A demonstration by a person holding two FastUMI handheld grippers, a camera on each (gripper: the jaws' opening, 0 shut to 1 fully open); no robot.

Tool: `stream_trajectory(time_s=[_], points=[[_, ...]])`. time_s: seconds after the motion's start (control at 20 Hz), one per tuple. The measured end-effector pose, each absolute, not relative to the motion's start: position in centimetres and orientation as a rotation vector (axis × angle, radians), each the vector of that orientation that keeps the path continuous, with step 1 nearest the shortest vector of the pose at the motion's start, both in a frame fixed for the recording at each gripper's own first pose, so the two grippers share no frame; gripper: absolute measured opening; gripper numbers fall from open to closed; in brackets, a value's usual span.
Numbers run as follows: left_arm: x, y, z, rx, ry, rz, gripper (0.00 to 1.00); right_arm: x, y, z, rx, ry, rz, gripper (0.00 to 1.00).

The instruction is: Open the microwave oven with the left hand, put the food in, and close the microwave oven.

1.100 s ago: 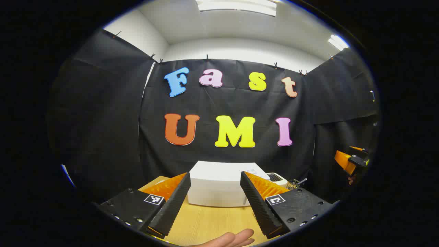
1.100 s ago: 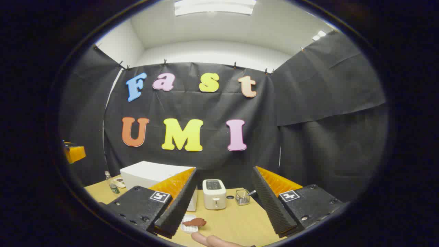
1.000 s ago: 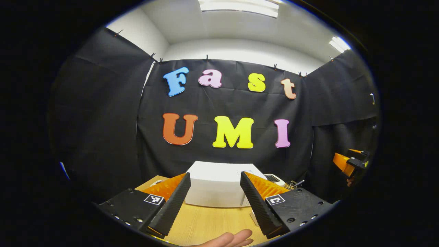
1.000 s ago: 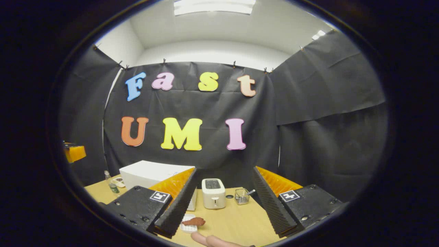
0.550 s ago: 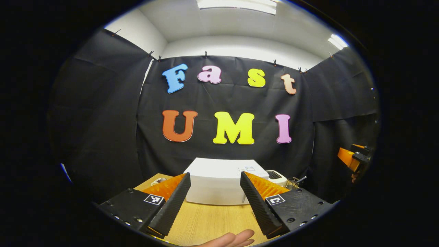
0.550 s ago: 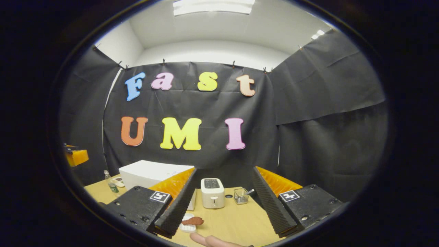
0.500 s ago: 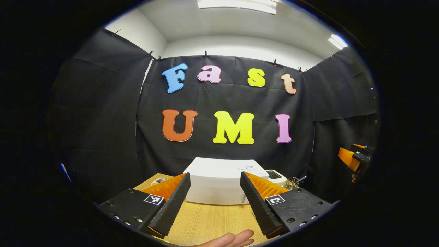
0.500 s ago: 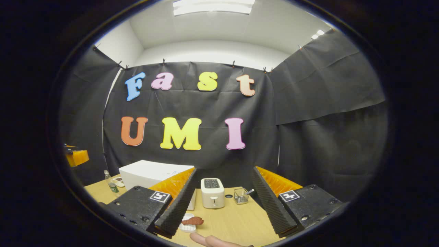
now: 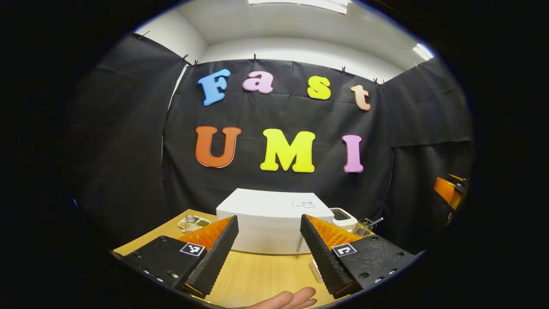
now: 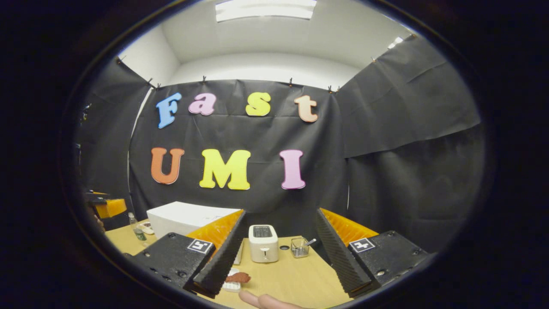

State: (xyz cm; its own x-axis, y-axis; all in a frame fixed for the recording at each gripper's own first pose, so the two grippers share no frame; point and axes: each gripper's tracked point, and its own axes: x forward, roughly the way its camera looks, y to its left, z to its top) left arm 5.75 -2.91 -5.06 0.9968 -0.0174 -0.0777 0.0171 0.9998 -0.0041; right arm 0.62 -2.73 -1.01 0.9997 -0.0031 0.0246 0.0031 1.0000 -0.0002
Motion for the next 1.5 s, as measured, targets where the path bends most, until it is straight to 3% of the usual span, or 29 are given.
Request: stream_trajectory(time_s=[0.05, 0.2, 0.25, 0.4, 0.45, 0.5, 0.55, 0.65, 0.7, 0.8, 0.85, 0.9, 0.95, 1.0, 1.05, 1.1, 1.15, 1.2, 1.3, 1.35, 1.4, 1.45, 1.5], points=[[6.7, -3.5, -5.4, 0.001, 0.075, -0.025, 0.92, 0.7, -3.2, -1.0, -0.006, -0.031, -0.01, 0.9], [9.9, -5.8, -7.3, 0.006, 0.082, -0.051, 0.92, 0.7, -4.6, -0.6, -0.01, -0.06, -0.032, 0.91], [10.9, -6.5, -8.1, 0.005, 0.091, -0.062, 0.92, 0.6, -5.1, -0.6, -0.006, -0.064, -0.037, 1.0], [14.4, -8.6, -11.1, -0.009, 0.12, -0.085, 0.92, 0.4, -5.9, -0.9, 0.016, -0.046, -0.03, 1.0], [15.6, -9.3, -12.2, -0.013, 0.131, -0.093, 0.92, 0.4, -6.3, -1.0, 0.022, -0.039, -0.03, 0.9], [16.7, -9.8, -13.6, -0.016, 0.149, -0.095, 0.92, 0.4, -6.7, -0.9, 0.026, -0.036, -0.033, 0.9], [17.9, -10.3, -14.9, -0.024, 0.163, -0.095, 0.92, 0.4, -7.2, -0.8, 0.026, -0.035, -0.035, 1.0], [20.0, -11.0, -17.6, -0.045, 0.199, -0.083, 0.92, 0.2, -7.9, -0.4, 0.025, -0.04, -0.042, 1.0], [20.9, -11.4, -18.9, -0.059, 0.22, -0.085, 0.92, 0.1, -8.3, -0.2, 0.025, -0.044, -0.045, 0.9], [21.8, -12.3, -22.1, -0.094, 0.289, -0.092, 0.92, 0.0, -9.1, 0.0, 0.032, -0.046, -0.055, 0.9], [22.6, -12.8, -23.0, -0.104, 0.292, -0.099, 0.92, -0.1, -9.2, -0.1, 0.04, -0.045, -0.052, 1.0], [23.4, -12.5, -23.8, -0.096, 0.293, -0.085, 0.92, -0.2, -9.2, -0.3, 0.043, -0.042, -0.046, 0.9], [24.0, -12.3, -24.9, -0.079, 0.301, -0.07, 0.92, -0.1, -9.2, -0.4, 0.043, -0.039, -0.043, 1.0], [24.5, -12.4, -25.9, -0.069, 0.315, -0.067, 0.92, -0.1, -9.2, -0.5, 0.041, -0.039, -0.038, 0.9], [24.9, -13.0, -26.8, -0.065, 0.325, -0.08, 0.92, 0.0, -9.3, -0.5, 0.038, -0.041, -0.031, 0.9], [25.2, -13.6, -27.5, -0.06, 0.331, -0.09, 0.91, 0.1, -9.4, -0.5, 0.037, -0.047, -0.028, 1.0], [25.7, -13.4, -27.8, -0.053, 0.328, -0.081, 0.9, 0.3, -9.7, -0.5, 0.04, -0.052, -0.028, 0.9], [26.2, -13.3, -28.0, -0.049, 0.324, -0.072, 0.89, 0.5, -9.9, -0.8, 0.046, -0.05, -0.028, 1.0], [27.0, -14.4, -29.3, -0.049, 0.333, -0.103, 0.78, 0.9, -10.0, -1.5, 0.062, -0.041, -0.019, 1.0], [27.2, -13.8, -30.1, -0.009, 0.352, -0.072, 0.65, 1.0, -9.9, -1.9, 0.07, -0.034, -0.013, 1.0], [27.0, -13.8, -30.0, 0.044, 0.347, -0.067, 0.45, 1.2, -10.0, -2.1, 0.076, -0.03, -0.011, 1.0], [27.1, -14.1, -30.6, 0.089, 0.363, -0.077, 0.51, 1.4, -10.0, -2.3, 0.078, -0.026, -0.01, 1.0], [26.8, -14.4, -30.8, 0.085, 0.37, -0.074, 0.44, 1.6, -10.0, -2.5, 0.078, -0.023, -0.009, 0.9]])
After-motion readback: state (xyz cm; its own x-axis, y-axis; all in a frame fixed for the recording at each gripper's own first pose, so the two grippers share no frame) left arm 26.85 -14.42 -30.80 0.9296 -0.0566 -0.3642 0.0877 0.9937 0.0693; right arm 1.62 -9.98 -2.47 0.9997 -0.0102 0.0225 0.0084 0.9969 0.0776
